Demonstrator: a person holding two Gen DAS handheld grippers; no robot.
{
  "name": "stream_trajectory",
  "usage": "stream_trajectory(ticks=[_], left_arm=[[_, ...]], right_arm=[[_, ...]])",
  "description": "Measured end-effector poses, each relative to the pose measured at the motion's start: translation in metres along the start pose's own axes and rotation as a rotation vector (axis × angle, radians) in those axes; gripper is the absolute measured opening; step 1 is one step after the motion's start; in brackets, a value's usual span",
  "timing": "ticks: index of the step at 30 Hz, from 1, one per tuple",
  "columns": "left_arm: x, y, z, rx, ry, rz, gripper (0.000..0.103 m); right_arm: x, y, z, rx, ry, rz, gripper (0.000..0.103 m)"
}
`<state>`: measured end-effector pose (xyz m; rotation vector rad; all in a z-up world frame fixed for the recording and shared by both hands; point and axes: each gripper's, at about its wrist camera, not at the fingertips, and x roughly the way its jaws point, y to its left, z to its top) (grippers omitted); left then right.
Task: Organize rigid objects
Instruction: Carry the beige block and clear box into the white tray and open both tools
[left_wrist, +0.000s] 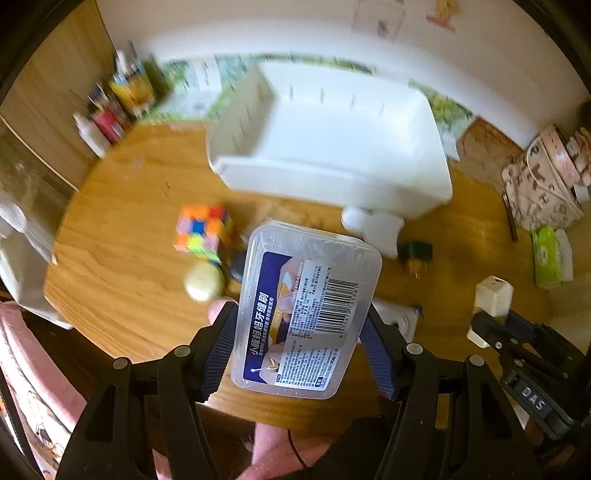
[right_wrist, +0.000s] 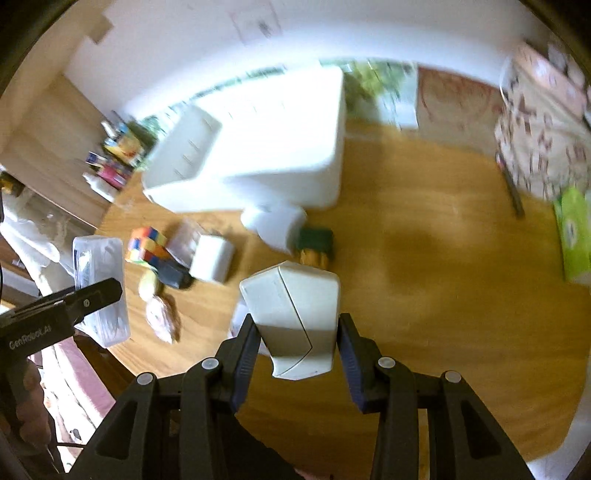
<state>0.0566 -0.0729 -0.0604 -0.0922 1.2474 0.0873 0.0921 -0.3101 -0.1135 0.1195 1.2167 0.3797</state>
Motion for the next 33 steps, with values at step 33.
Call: stream_trajectory(ticks=[33], left_arm=[[-0.019, 0.037, 0.087, 0.111, -0.599, -0.193, 0.068]], right_arm=[[-0.003, 0.064, 0.084, -0.155, -0.488, -0.048, 0.043]])
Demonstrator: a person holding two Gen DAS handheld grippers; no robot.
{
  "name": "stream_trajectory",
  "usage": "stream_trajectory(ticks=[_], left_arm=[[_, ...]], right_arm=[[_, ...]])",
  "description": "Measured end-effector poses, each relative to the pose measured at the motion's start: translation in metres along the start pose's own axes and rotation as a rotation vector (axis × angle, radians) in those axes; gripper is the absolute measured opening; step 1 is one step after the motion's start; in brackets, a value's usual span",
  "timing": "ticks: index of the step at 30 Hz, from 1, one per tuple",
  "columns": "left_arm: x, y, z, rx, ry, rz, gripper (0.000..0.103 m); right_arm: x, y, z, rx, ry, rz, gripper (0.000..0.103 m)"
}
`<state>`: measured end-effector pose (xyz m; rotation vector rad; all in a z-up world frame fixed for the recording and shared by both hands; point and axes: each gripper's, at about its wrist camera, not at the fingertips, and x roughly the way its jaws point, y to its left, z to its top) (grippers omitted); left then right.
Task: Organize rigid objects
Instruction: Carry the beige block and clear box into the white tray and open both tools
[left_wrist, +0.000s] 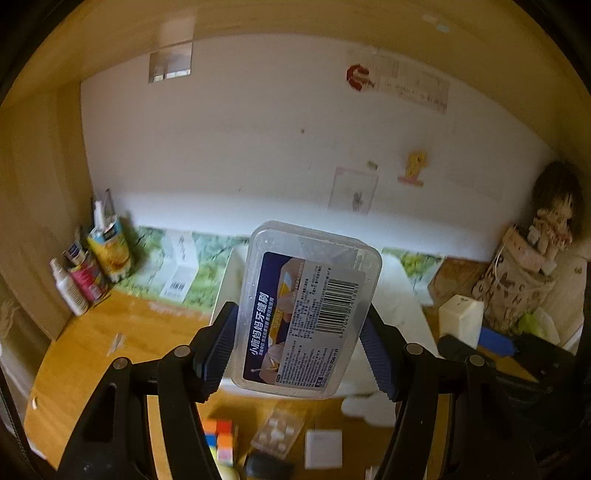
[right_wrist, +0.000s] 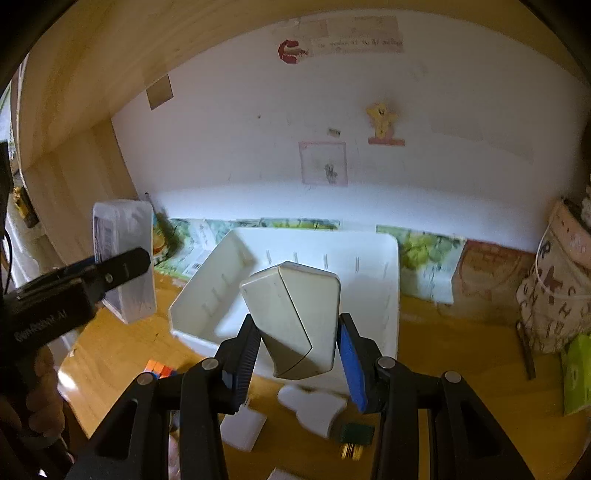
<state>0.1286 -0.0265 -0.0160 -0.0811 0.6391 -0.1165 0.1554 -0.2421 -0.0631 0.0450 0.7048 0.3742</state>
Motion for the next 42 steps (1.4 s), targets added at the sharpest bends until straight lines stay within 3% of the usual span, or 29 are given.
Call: stream_trajectory(ticks=[9, 23, 25, 28, 42], left_arm=[[0.049, 0.008, 0.020, -0.002, -0.021, -0.042, 0.068], [0.099, 0.006, 0.023, -0.007, 0.111, -0.057, 0.069], [0.103, 0.006, 0.022, -0.018, 0.137, -0.058, 0.069], [0.105, 0.009, 0.024, -0.037, 0.137, -0.058, 0.085], [0.073, -0.001, 0.033, -0.026, 0.061, 0.007, 0.086]], right_arm=[[0.036, 0.000, 0.010, -0.023, -0.068, -0.036, 0.043], [0.082, -0.009, 0.010, -0.028, -0.003, -0.058, 0.044], [0.085, -0.011, 0.010, -0.024, 0.010, -0.061, 0.051], [0.084, -0.012, 0.009, -0.023, 0.005, -0.060, 0.063], [0.053, -0.018, 0.016, -0.030, -0.050, -0.079, 0.080]])
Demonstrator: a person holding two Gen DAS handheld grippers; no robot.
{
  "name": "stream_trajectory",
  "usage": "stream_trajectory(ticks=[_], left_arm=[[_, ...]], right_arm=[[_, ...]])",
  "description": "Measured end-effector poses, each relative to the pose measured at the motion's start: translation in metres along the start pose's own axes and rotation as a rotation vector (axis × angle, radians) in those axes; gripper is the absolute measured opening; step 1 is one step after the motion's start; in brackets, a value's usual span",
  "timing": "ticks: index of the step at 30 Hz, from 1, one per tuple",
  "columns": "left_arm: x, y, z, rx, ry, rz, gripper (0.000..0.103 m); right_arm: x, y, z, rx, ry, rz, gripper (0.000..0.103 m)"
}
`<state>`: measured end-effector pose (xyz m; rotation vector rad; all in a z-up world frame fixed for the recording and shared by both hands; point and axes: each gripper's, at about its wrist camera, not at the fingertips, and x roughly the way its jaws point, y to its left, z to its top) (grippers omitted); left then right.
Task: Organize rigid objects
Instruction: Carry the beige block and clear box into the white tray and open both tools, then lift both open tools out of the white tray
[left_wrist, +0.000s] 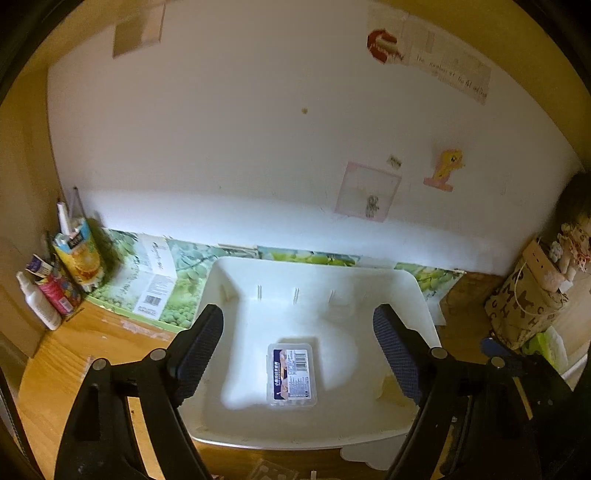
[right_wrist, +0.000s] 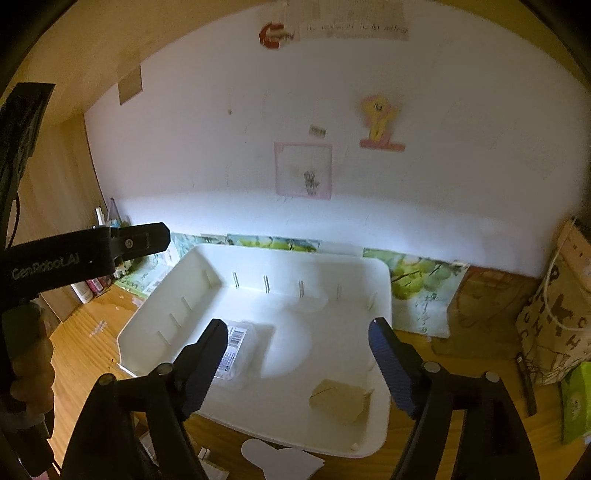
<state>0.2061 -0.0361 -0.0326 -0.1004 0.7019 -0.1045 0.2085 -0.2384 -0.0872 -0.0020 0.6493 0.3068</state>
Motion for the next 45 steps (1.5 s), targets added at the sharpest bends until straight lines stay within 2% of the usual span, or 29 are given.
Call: stream_trajectory(ticks=[8, 16, 20, 29, 35, 45], left_arm=[[-0.040, -0.004, 0.000, -0.015, -0.061, 0.022, 0.086], [-0.096, -0.007, -0.008, -0.011, -0.184, 0.069, 0.086], [-0.125, -0.010, -0.019, -0.024, -0.229, 0.093, 0.090], [-0.176, -0.011, -0.049, -0.060, -0.288, 0.151, 0.090], [-0.203, -0.010, -0.072, -0.092, -0.320, 0.185, 0.090], [-0.225, 0.001, -0.112, -0.176, -0.287, 0.281, 0.090]], right_arm=[[-0.036, -0.004, 0.004, -0.021, -0.068, -0.001, 0.081], [-0.081, -0.007, 0.001, -0.039, -0.158, 0.021, 0.081], [-0.105, -0.009, -0.002, -0.041, -0.200, 0.040, 0.082], [-0.155, -0.012, -0.021, -0.068, -0.263, 0.064, 0.082], [-0.175, -0.015, -0.036, -0.079, -0.266, 0.090, 0.084], [-0.190, -0.017, -0.068, -0.121, -0.201, 0.145, 0.084]])
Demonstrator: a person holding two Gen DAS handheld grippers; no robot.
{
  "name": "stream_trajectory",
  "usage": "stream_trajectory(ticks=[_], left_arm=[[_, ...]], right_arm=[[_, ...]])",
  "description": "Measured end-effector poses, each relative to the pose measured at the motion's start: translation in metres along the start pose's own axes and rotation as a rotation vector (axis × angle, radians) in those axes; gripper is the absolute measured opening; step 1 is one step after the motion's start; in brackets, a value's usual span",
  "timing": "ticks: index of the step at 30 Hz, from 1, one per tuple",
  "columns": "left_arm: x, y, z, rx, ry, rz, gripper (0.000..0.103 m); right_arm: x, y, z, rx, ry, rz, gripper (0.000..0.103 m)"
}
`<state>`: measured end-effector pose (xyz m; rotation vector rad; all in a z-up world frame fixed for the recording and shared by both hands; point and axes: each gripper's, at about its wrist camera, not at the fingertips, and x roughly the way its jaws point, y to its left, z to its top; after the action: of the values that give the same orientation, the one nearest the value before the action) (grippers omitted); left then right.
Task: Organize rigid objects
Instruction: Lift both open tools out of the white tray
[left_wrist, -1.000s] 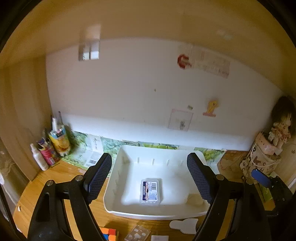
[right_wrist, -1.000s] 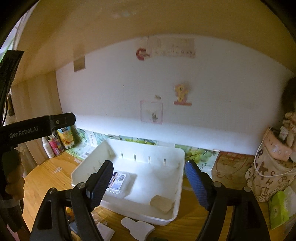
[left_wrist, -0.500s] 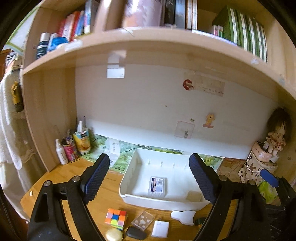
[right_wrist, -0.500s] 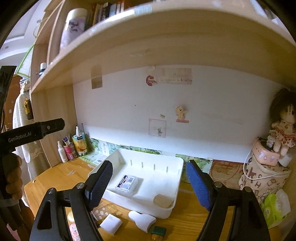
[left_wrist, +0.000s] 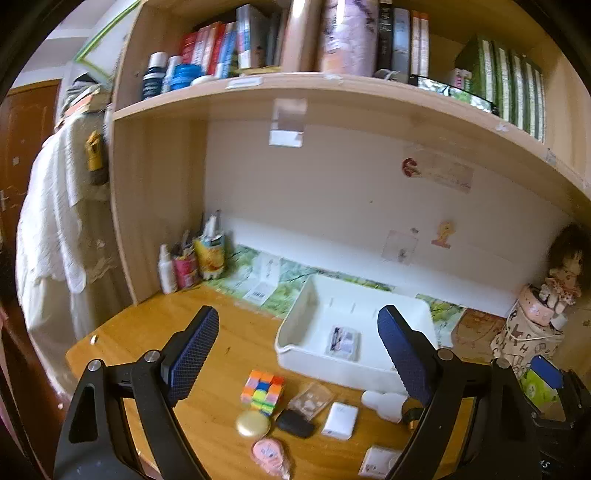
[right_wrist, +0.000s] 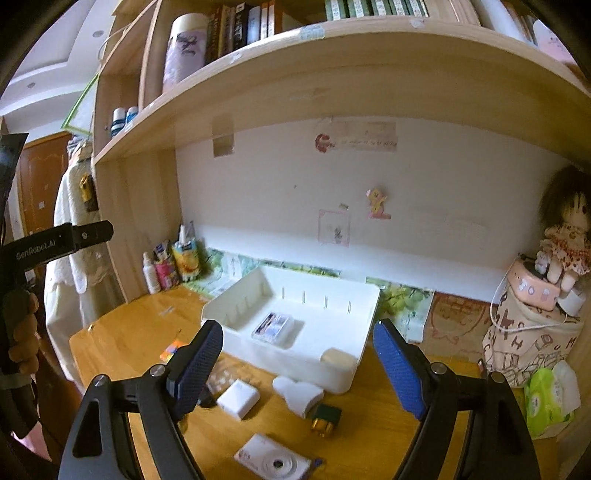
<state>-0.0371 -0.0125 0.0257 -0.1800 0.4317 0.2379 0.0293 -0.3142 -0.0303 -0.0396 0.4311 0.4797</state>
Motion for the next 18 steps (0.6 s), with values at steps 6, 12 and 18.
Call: stream_trajectory(ticks=[6, 12, 18], left_arm=[[-0.006, 0.016, -0.020, -0.039, 0.048, 0.063, 0.090], [-0.002, 0.029, -0.042, -0.060, 0.140, 0.109, 0.090], [0.014, 0.034, -0.068, -0.080, 0.265, 0.115, 0.090]], right_arm=[[-0.004, 0.003, -0.018, -0.010, 0.045, 0.028, 0.084], [0.000, 0.009, -0.034, -0.005, 0.106, 0.058, 0.084], [0.011, 0.021, -0.051, -0.032, 0.208, 0.090, 0.084]])
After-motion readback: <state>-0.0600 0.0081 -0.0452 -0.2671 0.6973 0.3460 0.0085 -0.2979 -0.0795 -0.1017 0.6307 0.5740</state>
